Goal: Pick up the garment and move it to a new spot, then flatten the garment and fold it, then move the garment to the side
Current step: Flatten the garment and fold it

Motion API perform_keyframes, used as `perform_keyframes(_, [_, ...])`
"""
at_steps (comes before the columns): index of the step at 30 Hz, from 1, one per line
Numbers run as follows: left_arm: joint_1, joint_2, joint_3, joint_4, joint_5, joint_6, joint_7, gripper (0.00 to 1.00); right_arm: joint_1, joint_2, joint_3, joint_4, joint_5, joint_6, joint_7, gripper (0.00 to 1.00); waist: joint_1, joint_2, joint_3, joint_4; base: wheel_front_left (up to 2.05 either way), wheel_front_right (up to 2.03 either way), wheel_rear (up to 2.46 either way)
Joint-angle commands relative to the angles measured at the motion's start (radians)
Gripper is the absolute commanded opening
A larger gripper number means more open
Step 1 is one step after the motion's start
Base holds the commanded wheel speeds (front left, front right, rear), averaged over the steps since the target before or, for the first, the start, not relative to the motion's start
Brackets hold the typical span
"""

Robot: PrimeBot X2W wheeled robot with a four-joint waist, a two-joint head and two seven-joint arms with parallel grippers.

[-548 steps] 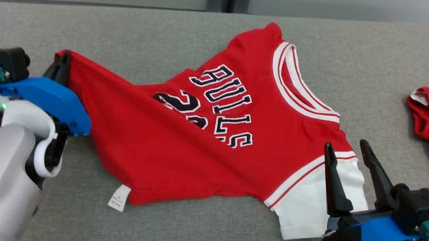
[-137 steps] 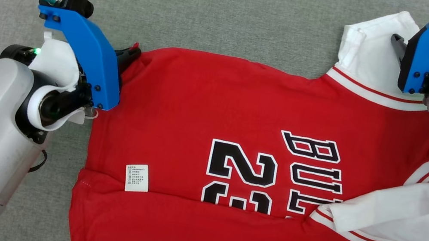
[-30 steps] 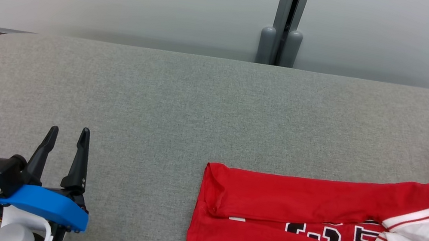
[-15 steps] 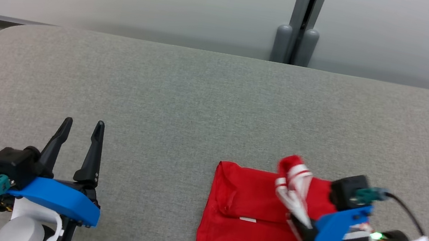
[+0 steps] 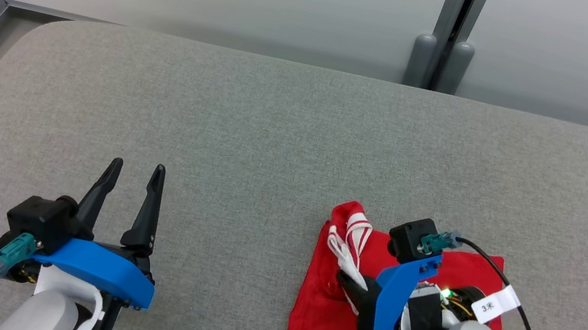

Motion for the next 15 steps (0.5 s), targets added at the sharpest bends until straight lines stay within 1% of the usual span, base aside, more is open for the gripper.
perform_keyframes(1, [-0.009,0.001,-0.002,0.001,0.000,-0.006,-0.005,1.00,-0.022,-0.001,0.004,0.009,0.011,0.000,-0.016,1.00,0.0000,0.0000,0.001,0.000,0.00,0.00,0.00])
perform_keyframes(5, [-0.006,0.000,-0.002,0.013,-0.004,-0.008,-0.010,1.00,-0.063,-0.001,0.026,0.068,0.074,0.000,-0.102,1.00,0.0000,0.0000,-0.001,-0.002,0.00,0.00,0.00])
perform_keyframes(9, [0.002,-0.003,-0.002,0.025,-0.009,-0.007,-0.013,1.00,-0.087,-0.002,0.009,0.021,0.183,0.000,-0.236,1.00,0.0000,0.0000,-0.014,-0.008,0.00,0.00,0.00])
perform_keyframes(12, [0.018,0.001,0.003,0.029,-0.012,-0.004,-0.018,1.00,-0.071,-0.003,-0.052,-0.023,0.131,0.000,-0.310,1.00,0.0000,0.0000,-0.028,-0.021,0.00,0.00,0.00])
perform_keyframes(15, [0.026,0.007,0.012,0.028,-0.018,-0.002,-0.024,1.00,-0.013,-0.003,-0.146,-0.088,0.012,0.000,-0.337,1.00,0.0000,0.0000,-0.038,-0.036,0.00,0.00,0.00])
